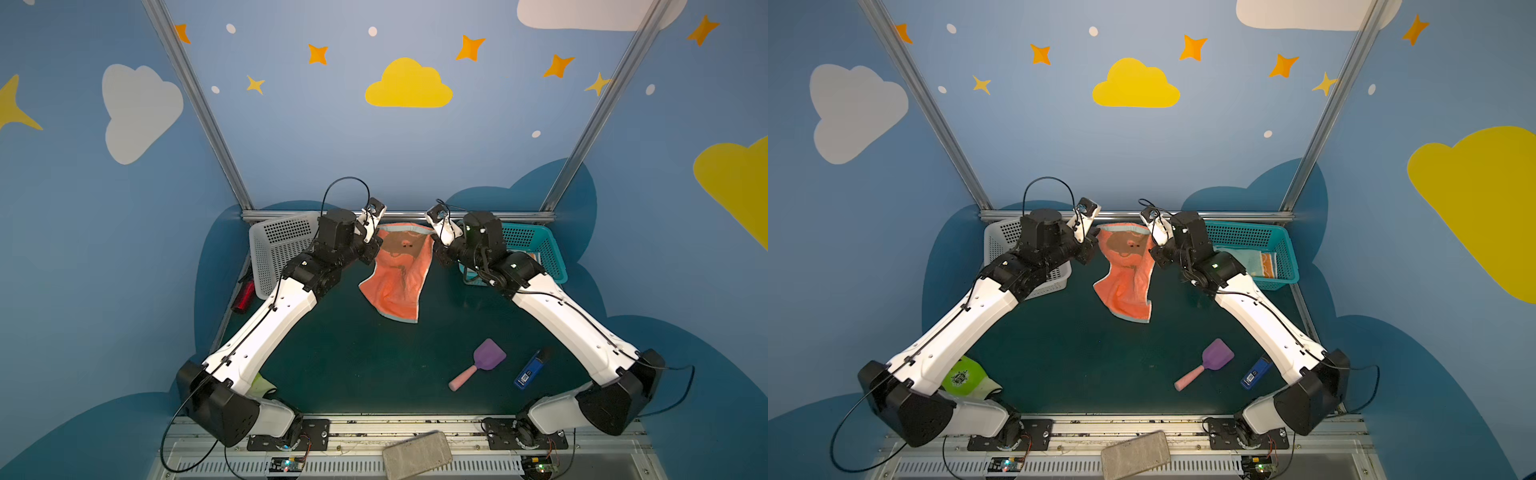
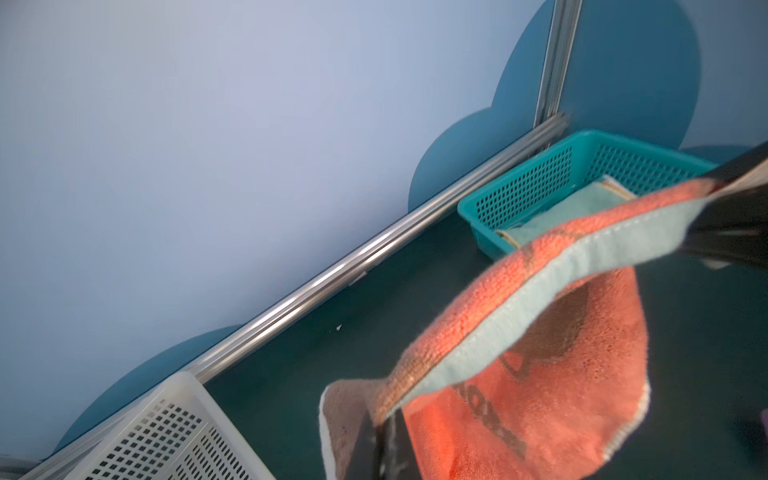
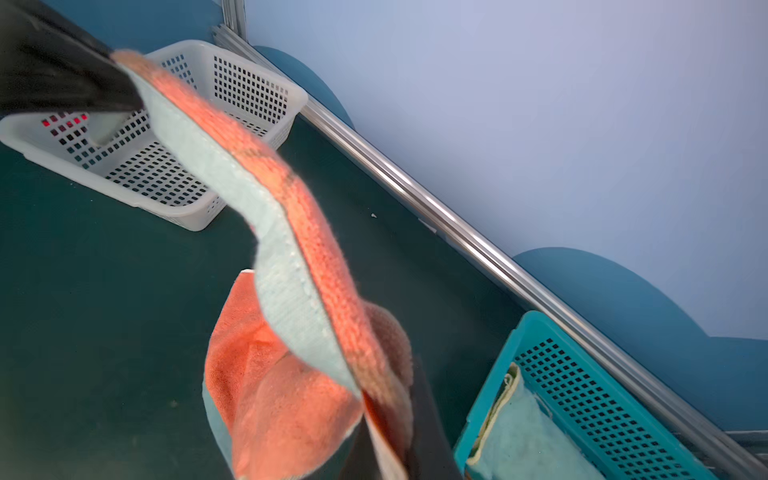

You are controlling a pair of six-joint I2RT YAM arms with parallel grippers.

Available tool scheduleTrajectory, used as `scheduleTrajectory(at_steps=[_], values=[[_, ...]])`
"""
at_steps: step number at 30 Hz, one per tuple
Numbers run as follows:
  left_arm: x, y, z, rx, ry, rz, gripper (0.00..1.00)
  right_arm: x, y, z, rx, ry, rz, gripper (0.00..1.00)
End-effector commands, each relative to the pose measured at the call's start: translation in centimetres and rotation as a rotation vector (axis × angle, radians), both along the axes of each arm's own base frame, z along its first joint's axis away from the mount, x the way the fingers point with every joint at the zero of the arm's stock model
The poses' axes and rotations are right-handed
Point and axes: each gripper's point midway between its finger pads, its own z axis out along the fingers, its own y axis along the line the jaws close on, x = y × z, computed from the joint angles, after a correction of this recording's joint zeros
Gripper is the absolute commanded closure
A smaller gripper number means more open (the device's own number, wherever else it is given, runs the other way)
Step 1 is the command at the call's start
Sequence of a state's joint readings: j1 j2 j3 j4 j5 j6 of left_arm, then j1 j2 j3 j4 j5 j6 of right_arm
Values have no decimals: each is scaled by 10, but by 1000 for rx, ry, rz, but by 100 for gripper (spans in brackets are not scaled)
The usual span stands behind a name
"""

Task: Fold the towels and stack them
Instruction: 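Lift the towel with both grippers and spread the corners apart, away from the robot, then hold the towel edge taut with both grippers and drag it toward the robot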

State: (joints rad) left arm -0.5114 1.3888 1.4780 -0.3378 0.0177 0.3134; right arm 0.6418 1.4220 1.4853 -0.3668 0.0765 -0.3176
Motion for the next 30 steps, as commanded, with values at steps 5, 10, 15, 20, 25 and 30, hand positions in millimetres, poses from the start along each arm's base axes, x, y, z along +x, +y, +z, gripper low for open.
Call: scheduleTrajectory(at_steps=[5,10,15,20,25,30], values=[[-64,9,49,-129,21,-54,96,-53,-10,67,87,-159,162,100],[-110,20,69,-225,45,-102,96,-100,-7,79,119,-176,319,100],[-142,35,84,-326,44,-107,96,-137,-3,84,153,-182,427,100],[-166,43,98,-401,18,-140,96,-155,-2,90,193,-205,462,100],[-152,44,88,-373,34,-86,96,-139,-2,84,199,-203,394,100],[-105,44,63,-275,44,57,96,-100,-2,63,169,-168,301,100]])
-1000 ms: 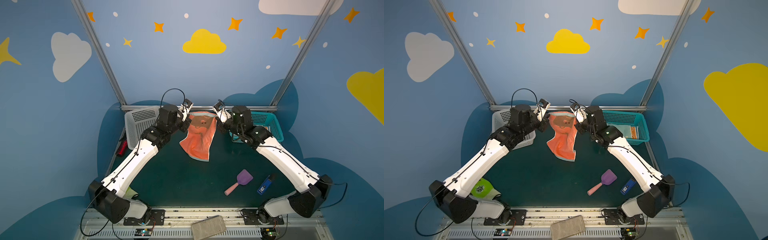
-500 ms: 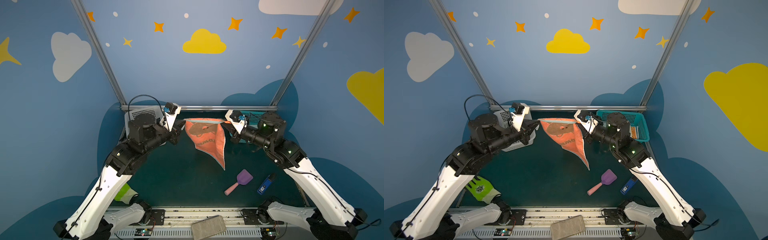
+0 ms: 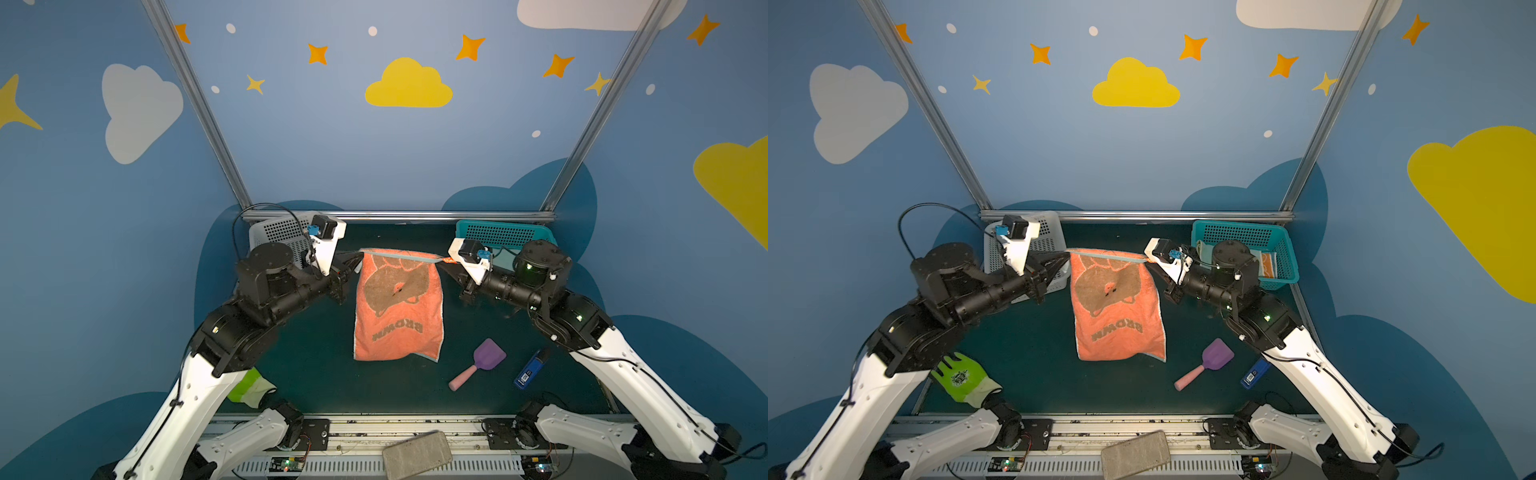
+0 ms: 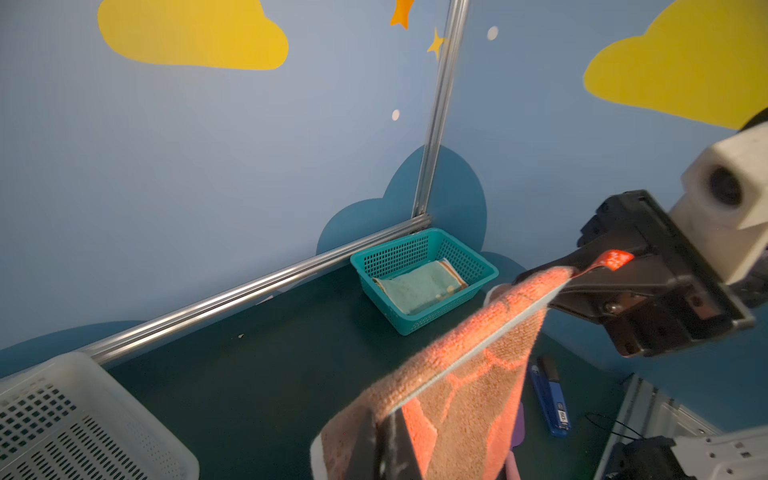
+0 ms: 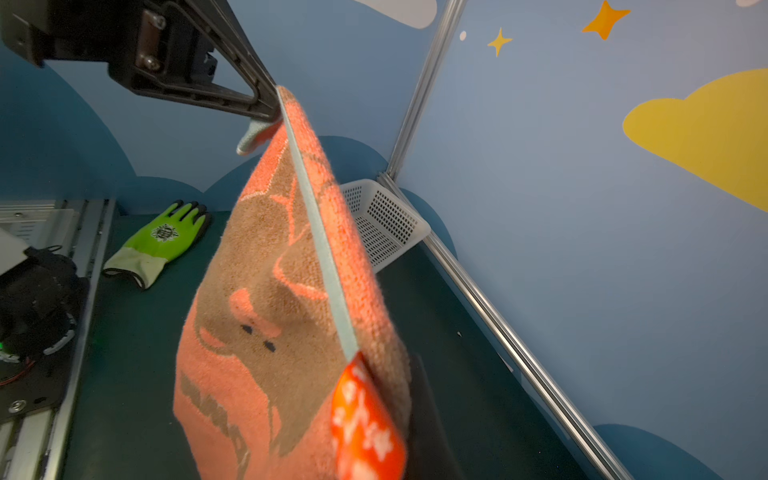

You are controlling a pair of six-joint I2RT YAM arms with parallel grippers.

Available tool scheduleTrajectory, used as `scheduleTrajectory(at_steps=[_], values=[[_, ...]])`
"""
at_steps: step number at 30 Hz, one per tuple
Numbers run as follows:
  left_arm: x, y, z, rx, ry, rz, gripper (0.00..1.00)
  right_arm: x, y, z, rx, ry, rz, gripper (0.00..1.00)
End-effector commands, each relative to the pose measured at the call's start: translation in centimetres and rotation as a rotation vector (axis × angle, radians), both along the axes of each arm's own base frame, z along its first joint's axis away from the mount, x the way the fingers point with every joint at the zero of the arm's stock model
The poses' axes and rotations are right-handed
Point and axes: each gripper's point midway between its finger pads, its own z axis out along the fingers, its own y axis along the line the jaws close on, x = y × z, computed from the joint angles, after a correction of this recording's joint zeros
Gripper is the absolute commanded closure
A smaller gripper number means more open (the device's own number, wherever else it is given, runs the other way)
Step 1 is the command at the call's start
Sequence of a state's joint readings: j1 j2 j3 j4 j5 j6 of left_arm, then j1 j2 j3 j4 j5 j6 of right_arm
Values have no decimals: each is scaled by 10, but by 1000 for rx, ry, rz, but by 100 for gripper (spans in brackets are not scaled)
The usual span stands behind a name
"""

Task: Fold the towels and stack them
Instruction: 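Hold the towel edge taut with both grippers and drag it toward the robot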

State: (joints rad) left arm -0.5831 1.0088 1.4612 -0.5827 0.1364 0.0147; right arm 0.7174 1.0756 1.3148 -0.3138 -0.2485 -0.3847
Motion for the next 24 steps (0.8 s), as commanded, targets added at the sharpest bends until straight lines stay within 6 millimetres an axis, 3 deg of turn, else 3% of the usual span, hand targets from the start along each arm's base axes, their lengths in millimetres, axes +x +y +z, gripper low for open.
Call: scheduleTrajectory(at_steps=[1,6,10,16,24], values=[[41,17,-13,82,-5,187,96,37,-9,-8,7,19,-121,100],[92,17,-29,175,24,284,96,75,-7,-22,-36,44,-171,100],[102,9,-16,177,-6,261,96,74,0,-11,-42,14,-128,100],[74,-2,17,98,-63,135,96,49,1,18,19,-31,-35,100],[18,11,41,-7,-129,47,96,5,-4,41,100,-39,77,100]])
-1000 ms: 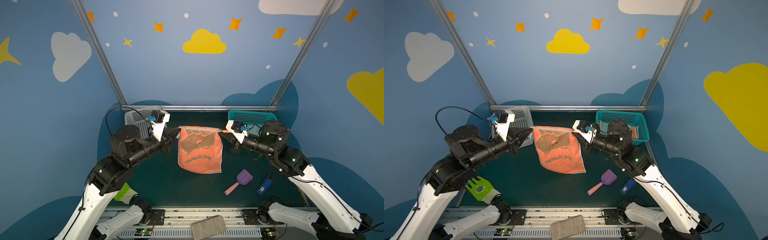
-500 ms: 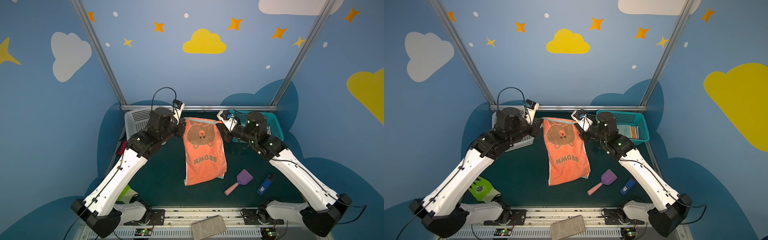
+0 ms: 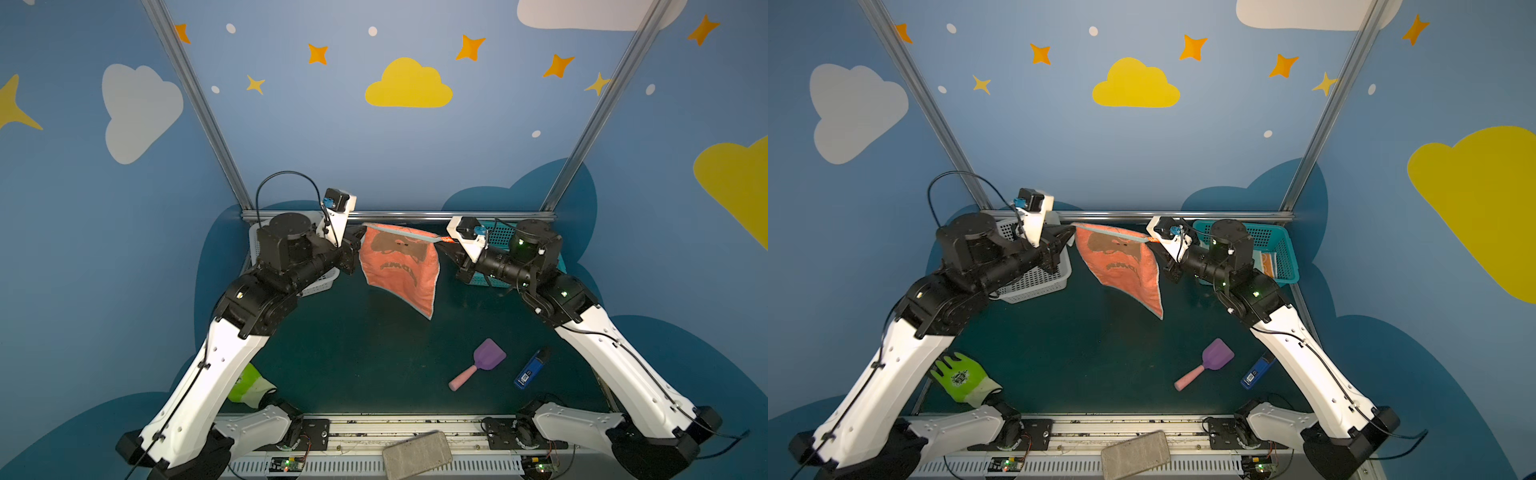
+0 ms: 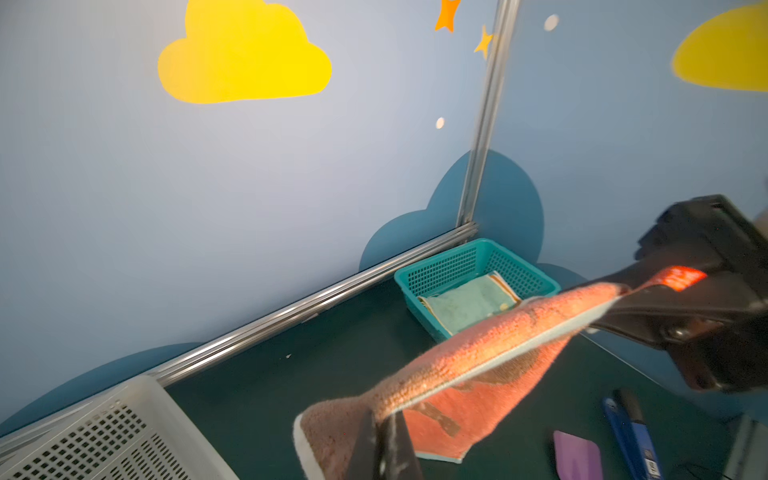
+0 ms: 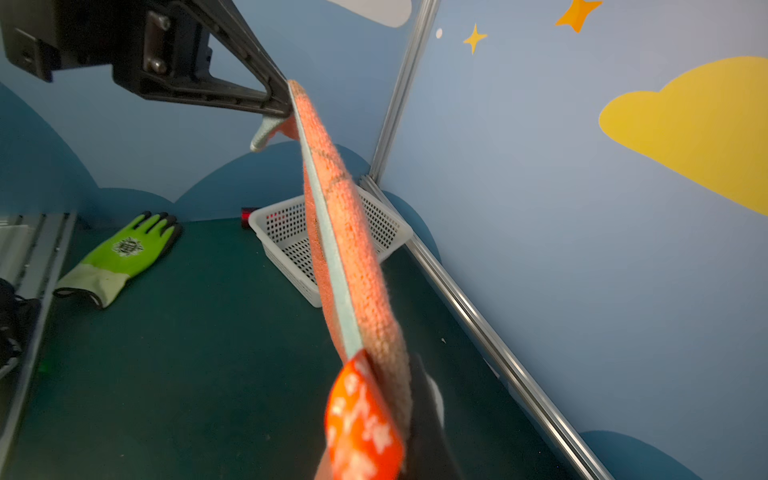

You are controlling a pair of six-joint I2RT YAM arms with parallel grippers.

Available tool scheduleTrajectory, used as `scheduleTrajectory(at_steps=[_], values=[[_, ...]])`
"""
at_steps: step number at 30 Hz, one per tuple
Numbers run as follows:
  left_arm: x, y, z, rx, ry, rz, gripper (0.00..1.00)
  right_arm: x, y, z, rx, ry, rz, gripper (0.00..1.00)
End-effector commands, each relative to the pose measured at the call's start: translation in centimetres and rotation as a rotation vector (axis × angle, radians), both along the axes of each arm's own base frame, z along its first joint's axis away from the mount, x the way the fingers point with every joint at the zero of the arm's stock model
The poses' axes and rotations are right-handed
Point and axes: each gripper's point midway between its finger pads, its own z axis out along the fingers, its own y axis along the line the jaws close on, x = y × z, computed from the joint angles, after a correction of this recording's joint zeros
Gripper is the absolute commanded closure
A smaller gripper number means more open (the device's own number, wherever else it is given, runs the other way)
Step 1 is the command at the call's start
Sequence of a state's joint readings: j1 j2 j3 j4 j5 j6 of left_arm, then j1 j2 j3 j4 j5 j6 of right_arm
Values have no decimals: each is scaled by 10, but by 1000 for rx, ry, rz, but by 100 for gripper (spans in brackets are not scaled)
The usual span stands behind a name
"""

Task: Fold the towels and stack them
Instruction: 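Hold the towel edge taut with both grippers and drag it toward the robot, then lower the towel flat with both grippers and bring the held edge toward the robot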

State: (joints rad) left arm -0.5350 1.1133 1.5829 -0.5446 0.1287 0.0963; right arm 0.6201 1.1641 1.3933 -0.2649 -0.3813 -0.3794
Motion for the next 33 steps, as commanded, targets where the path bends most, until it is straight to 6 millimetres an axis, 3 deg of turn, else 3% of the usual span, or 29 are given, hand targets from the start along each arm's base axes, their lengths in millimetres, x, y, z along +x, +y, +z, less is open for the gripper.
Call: scheduleTrajectory(at_steps=[1,9,13,17,20,26,33], values=[[-19,11,13,-56,-41,-11,96,-27,-6,25,65,-24,66,100],[-52,13,18,-137,-53,-88,96,-72,2,40,115,-42,184,100],[-49,20,17,-147,-47,-44,96,-68,4,40,142,-5,148,100],[-36,26,10,-128,-29,27,96,-41,0,27,118,17,29,100],[-17,28,-6,-79,11,88,96,-18,-2,8,94,57,-26,100],[33,26,-63,20,129,195,96,43,-7,-52,25,162,-142,100],[110,47,-134,75,287,340,96,119,-7,-117,-26,292,-224,100]])
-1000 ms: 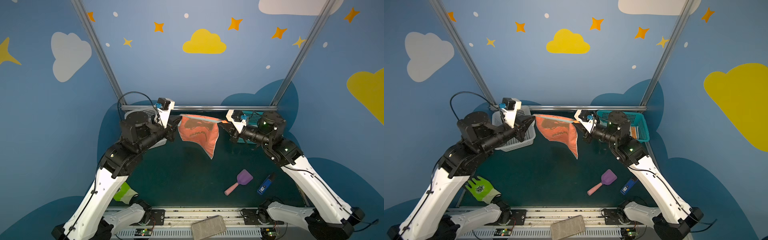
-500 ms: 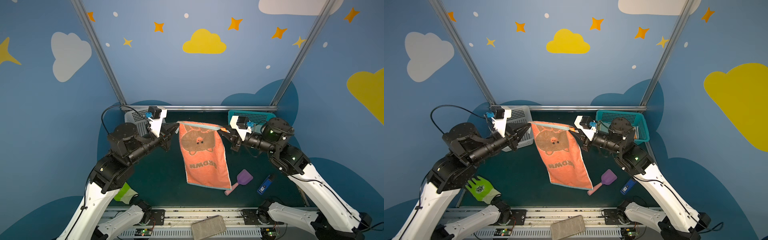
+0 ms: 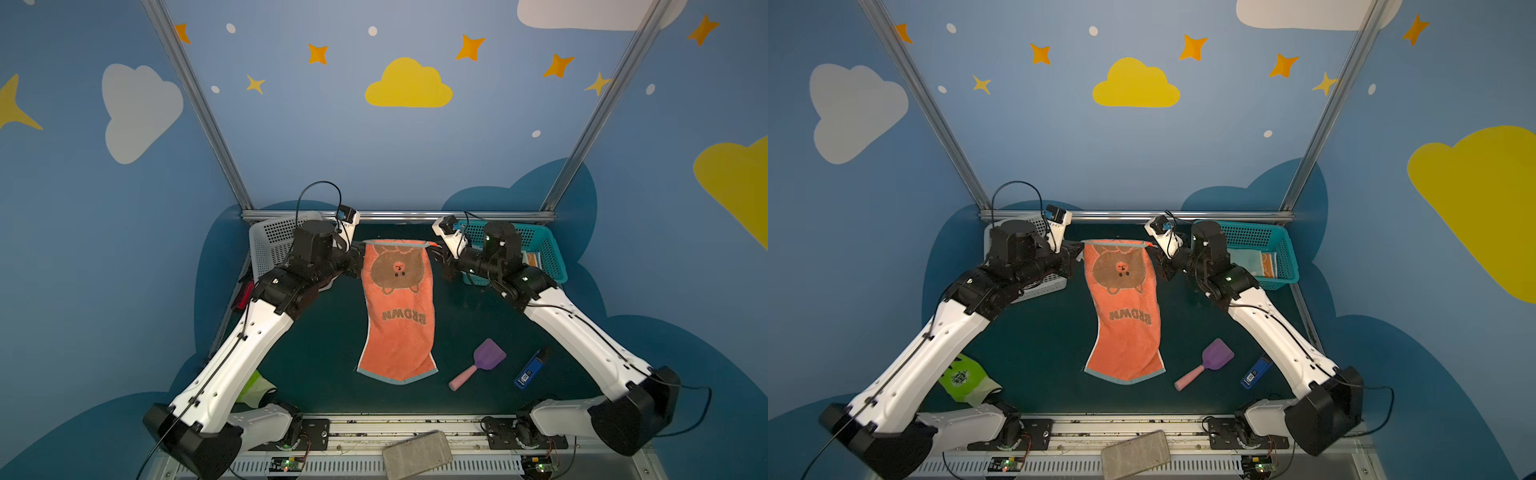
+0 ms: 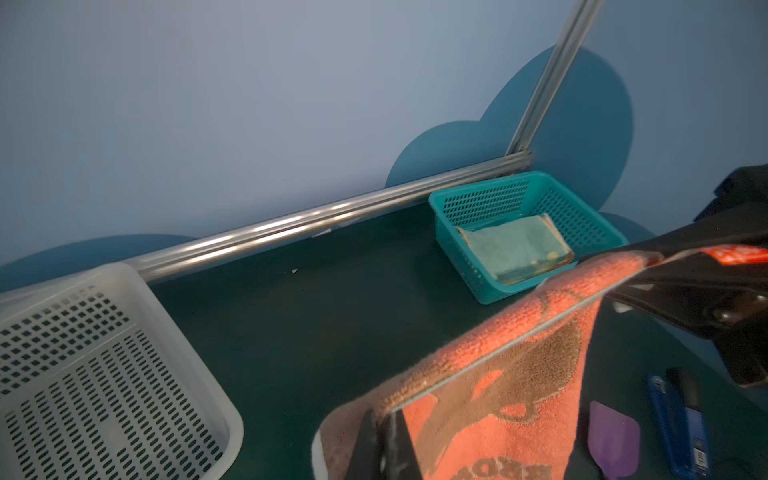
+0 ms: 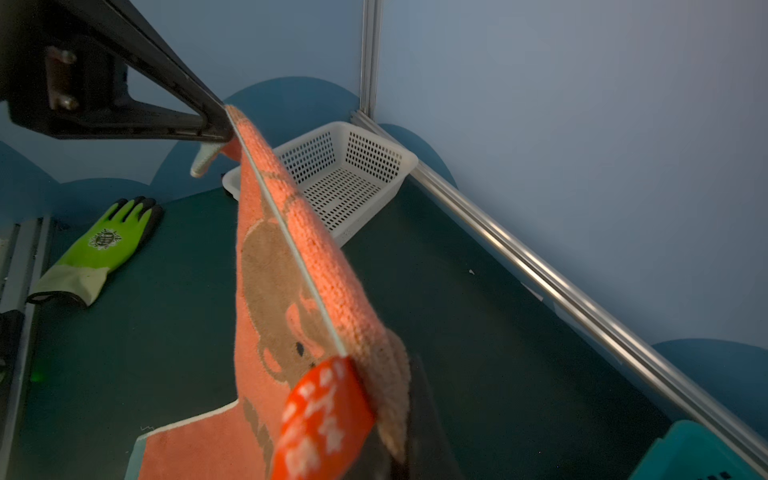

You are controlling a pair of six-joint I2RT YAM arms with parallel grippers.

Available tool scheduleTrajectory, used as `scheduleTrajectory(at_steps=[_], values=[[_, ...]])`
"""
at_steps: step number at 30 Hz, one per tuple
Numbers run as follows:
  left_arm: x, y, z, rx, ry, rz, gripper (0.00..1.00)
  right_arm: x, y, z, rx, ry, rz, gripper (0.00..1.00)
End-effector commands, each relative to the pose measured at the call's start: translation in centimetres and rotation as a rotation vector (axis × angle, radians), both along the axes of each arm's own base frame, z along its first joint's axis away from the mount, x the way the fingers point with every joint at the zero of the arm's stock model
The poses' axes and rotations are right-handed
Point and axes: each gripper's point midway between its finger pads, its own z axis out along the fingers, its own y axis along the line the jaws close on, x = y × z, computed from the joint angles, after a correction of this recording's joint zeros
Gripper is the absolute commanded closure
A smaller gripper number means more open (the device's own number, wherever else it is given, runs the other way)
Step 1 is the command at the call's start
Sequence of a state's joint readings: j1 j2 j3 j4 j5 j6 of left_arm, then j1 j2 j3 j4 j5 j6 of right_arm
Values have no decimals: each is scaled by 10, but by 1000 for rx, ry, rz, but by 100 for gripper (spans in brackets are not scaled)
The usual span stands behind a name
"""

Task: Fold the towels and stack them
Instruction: 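Lower the towel flat with both grippers and bring the held edge toward the robot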

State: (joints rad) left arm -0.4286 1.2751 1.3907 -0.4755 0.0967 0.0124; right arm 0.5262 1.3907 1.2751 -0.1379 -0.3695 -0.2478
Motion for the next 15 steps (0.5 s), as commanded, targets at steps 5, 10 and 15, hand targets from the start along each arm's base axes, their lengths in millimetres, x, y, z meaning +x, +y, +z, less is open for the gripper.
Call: scheduleTrajectory(at_steps=[5,10,15], values=[[86,45,-44,119,61,254,96,87,-14,-42,-30,45,-151,100],[126,38,-81,191,152,273,96,139,-16,-84,-81,84,-234,100],[141,38,-116,295,265,306,96,165,-23,-113,-130,76,-275,100]])
